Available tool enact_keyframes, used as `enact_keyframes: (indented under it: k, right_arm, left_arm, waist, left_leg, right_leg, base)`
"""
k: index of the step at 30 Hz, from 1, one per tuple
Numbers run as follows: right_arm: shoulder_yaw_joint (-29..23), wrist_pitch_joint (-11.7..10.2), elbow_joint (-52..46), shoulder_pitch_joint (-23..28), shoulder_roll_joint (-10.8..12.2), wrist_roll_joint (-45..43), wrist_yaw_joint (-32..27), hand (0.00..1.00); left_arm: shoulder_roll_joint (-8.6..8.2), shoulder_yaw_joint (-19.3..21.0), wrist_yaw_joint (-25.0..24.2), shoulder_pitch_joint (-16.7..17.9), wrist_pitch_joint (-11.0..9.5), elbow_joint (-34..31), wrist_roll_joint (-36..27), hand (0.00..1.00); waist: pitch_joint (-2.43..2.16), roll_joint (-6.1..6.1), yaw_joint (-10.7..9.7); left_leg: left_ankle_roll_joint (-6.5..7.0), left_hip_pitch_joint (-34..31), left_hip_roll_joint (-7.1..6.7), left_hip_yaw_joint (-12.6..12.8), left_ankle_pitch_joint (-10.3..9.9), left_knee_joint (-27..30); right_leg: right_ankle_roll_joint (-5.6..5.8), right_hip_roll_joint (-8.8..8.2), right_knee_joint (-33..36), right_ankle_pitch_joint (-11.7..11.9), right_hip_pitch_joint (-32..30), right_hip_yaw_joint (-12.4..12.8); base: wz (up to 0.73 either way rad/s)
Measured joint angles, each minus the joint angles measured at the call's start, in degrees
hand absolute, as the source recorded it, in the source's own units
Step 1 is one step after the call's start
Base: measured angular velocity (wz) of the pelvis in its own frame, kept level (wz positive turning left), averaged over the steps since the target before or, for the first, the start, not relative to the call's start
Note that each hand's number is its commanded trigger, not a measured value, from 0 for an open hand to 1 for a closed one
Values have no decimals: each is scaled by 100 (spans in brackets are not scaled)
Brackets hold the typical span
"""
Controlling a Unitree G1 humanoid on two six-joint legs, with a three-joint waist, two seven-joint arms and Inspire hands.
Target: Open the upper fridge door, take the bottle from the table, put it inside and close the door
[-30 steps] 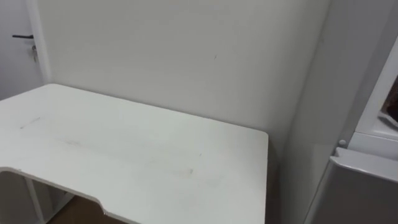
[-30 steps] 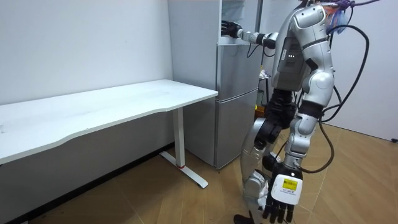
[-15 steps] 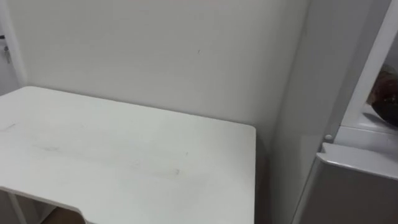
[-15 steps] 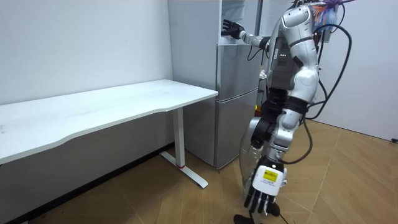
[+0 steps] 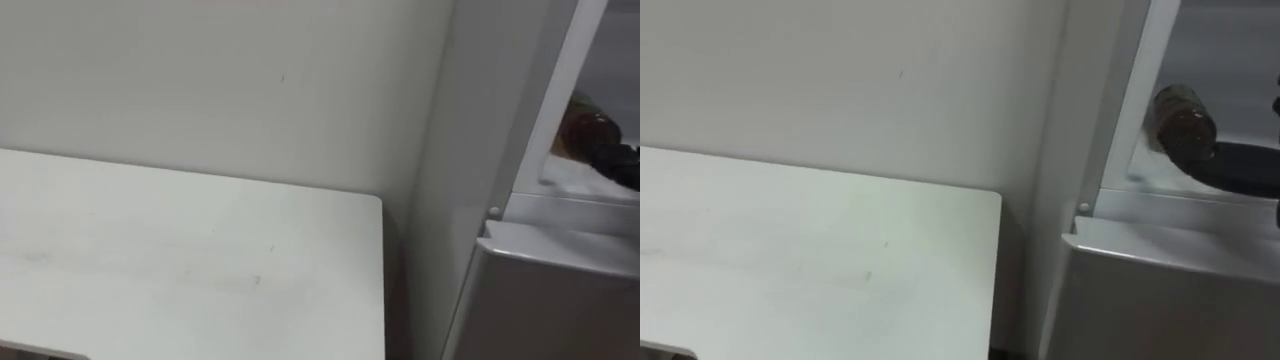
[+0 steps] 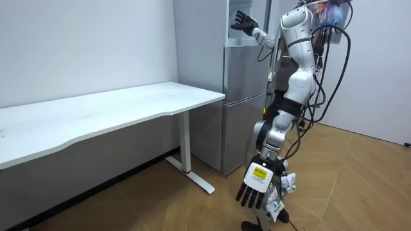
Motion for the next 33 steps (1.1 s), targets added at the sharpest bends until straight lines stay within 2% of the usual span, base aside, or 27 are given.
enact_keyframes:
  k: [2, 7, 12, 15, 19, 21, 25, 28, 33]
  right_arm:
    - [-65, 0, -411, 252, 102, -61, -42, 0]
    - [-108, -72, -1058, 646, 416, -431, -57, 0]
    - [-125, -114, -1111, 720, 448, -465, -42, 0]
    - [-285, -115, -1277, 868, 498, -661, -26, 0]
    - [-373, -218, -1677, 1140, 932, -1125, 41, 0]
    - [-380, -218, -1786, 1297, 1048, -1122, 94, 0]
    - [-502, -218, -1869, 1675, 1374, -1125, 271, 0]
    - [-623, -218, -1867, 1871, 1564, -1148, 256, 0]
    - [-670, -218, -1809, 2456, 1677, -1609, 205, 0]
  left_arm:
    - [-36, 1, -4, -16, -11, -2, 118, 0]
    - [-133, -9, -5, -62, -45, 33, 145, 0]
    - [-150, -111, 3, -160, -167, 73, 152, 0]
    - [-167, -132, -5, -249, -192, 39, 253, 0]
    - [-189, -272, -7, -286, -196, -78, 263, 0]
    - [-193, -342, -5, -338, -210, -78, 259, 0]
    - [-280, -337, -2, -339, -236, -112, 267, 0]
    - [-306, -329, -2, -383, -248, -98, 258, 0]
    - [-331, -339, -1, -446, -371, 19, 201, 0]
  waist:
    - [-6, 31, 3]
    - [-15, 116, -203]
    - [-14, 105, -298]
    - [-24, 91, -289]
    - [-39, 99, -317]
    - [-40, 119, -339]
    - [-91, 186, -454]
    - [-84, 248, -505]
    - [-62, 285, -515]
  left_leg:
    - [1, 0, -1, 12, -1, -27]
    - [8, 9, -9, 61, -2, -38]
    - [7, 136, -13, 196, -2, -52]
    - [7, 176, -8, 294, -2, -77]
    - [6, 205, 15, 455, -3, -127]
    - [7, 206, 20, 494, -5, -144]
    - [6, 201, 79, 586, -38, -151]
    - [2, 225, 78, 621, -42, -171]
    - [-20, 238, 78, 734, -68, -177]
  right_leg:
    - [0, 17, 14, 0, -12, 6]
    - [5, -15, 55, -3, -23, 114]
    - [2, -3, 55, -6, -20, 246]
    - [0, 1, 66, -6, -60, 309]
    - [-11, 52, 77, 9, -132, 449]
    - [-9, 53, 80, 10, -154, 469]
    - [-7, 62, 90, 13, -199, 528]
    - [-8, 80, 111, 13, -225, 607]
    - [-11, 103, 172, 8, -299, 717]
  base:
    - [-2]
    - [-4]
    - [-15]
    - [-17]
    - [-20]
    - [-9]
    - [-10]
    - [-12]
    - [-14]
